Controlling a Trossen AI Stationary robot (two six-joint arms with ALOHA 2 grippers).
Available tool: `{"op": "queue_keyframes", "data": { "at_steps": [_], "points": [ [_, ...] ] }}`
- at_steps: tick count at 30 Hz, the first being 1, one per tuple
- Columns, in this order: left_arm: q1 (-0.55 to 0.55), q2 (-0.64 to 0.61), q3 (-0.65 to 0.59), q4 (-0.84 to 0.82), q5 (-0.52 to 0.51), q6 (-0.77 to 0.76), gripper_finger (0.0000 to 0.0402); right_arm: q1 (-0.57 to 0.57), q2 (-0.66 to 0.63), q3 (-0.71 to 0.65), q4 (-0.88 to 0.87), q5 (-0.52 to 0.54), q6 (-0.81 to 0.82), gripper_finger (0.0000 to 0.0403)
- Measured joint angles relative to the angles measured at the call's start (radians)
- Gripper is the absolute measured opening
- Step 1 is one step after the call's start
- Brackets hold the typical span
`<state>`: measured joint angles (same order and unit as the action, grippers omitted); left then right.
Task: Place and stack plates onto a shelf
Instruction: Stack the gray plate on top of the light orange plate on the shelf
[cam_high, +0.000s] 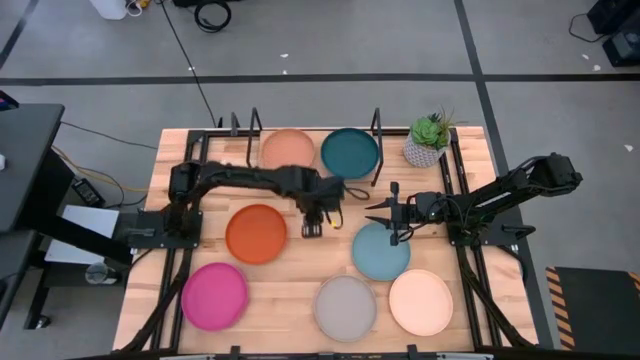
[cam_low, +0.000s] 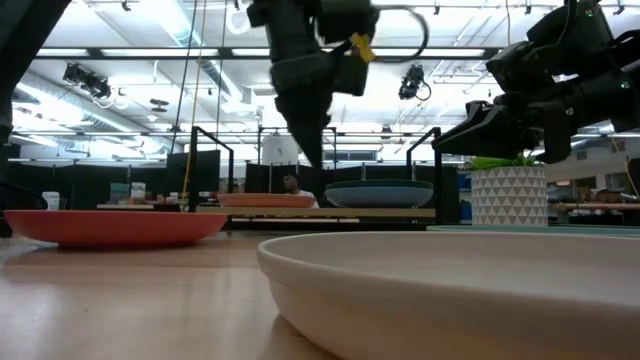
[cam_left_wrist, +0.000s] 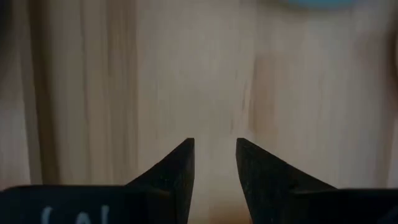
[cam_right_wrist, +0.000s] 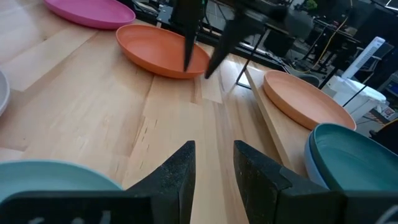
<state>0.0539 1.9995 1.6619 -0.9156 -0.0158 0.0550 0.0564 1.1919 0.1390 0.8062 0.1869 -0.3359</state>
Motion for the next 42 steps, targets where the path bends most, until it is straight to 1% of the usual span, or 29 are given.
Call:
{"op": "queue_keyframes", "data": {
  "at_steps": [3, 5, 7, 9, 14, 16, 18, 21, 26, 29, 31, 34, 36, 38, 40, 42],
  "points": [
    [-0.046, 0.001, 0.000, 0.067, -0.059, -0.082, 0.0126, 0.000, 0.000, 0.000, 0.000, 0.000, -0.001, 0.0115],
    [-0.072, 0.009, 0.000, 0.114, -0.070, -0.144, 0.0126, 0.000, 0.000, 0.000, -0.004, 0.005, -0.003, 0.0115],
    [-0.096, 0.012, 0.000, 0.131, -0.069, -0.203, 0.0126, 0.001, 0.000, 0.000, -0.012, 0.034, -0.005, 0.0115],
    [-0.118, 0.019, 0.001, 0.158, -0.069, -0.266, 0.0126, 0.005, -0.001, 0.000, -0.028, 0.105, -0.008, 0.0115],
    [-0.173, 0.037, 0.000, 0.170, -0.069, -0.425, 0.0126, 0.031, -0.001, 0.000, -0.064, 0.367, -0.027, 0.0115],
    [-0.196, 0.044, 0.000, 0.174, -0.070, -0.474, 0.0126, 0.039, -0.001, 0.000, -0.060, 0.424, -0.027, 0.0115],
    [-0.215, 0.059, 0.001, 0.197, -0.068, -0.520, 0.0126, 0.045, -0.001, 0.000, -0.051, 0.453, -0.038, 0.0115],
    [-0.242, 0.081, 0.000, 0.209, -0.048, -0.589, 0.0126, 0.053, -0.002, 0.000, -0.013, 0.457, -0.087, 0.0115],
    [-0.268, 0.115, 0.000, 0.298, -0.006, -0.664, 0.0126, 0.059, -0.002, 0.000, 0.033, 0.454, -0.091, 0.0115],
    [-0.279, 0.130, 0.001, 0.350, 0.004, -0.686, 0.0126, 0.060, -0.002, 0.000, 0.030, 0.453, -0.083, 0.0115],
    [-0.288, 0.132, -0.001, 0.339, 0.021, -0.708, 0.0126, 0.063, -0.002, 0.000, 0.031, 0.451, -0.083, 0.0115],
    [-0.308, 0.143, 0.002, 0.367, 0.023, -0.740, 0.0126, 0.075, -0.002, 0.000, 0.031, 0.448, -0.083, 0.0115],
    [-0.321, 0.149, -0.001, 0.356, 0.023, -0.752, 0.0124, 0.082, -0.002, 0.000, 0.031, 0.431, -0.083, 0.0115],
    [-0.331, 0.164, 0.001, 0.384, 0.022, -0.755, 0.0121, 0.091, -0.002, 0.000, 0.032, 0.415, -0.085, 0.0115],
    [-0.338, 0.172, -0.001, 0.367, 0.023, -0.756, 0.0117, 0.095, -0.002, 0.000, 0.031, 0.390, -0.092, 0.0115],
    [-0.338, 0.182, 0.000, 0.389, 0.023, -0.753, 0.0113, 0.099, -0.002, 0.000, 0.031, 0.385, -0.101, 0.0115]
  ]
}}
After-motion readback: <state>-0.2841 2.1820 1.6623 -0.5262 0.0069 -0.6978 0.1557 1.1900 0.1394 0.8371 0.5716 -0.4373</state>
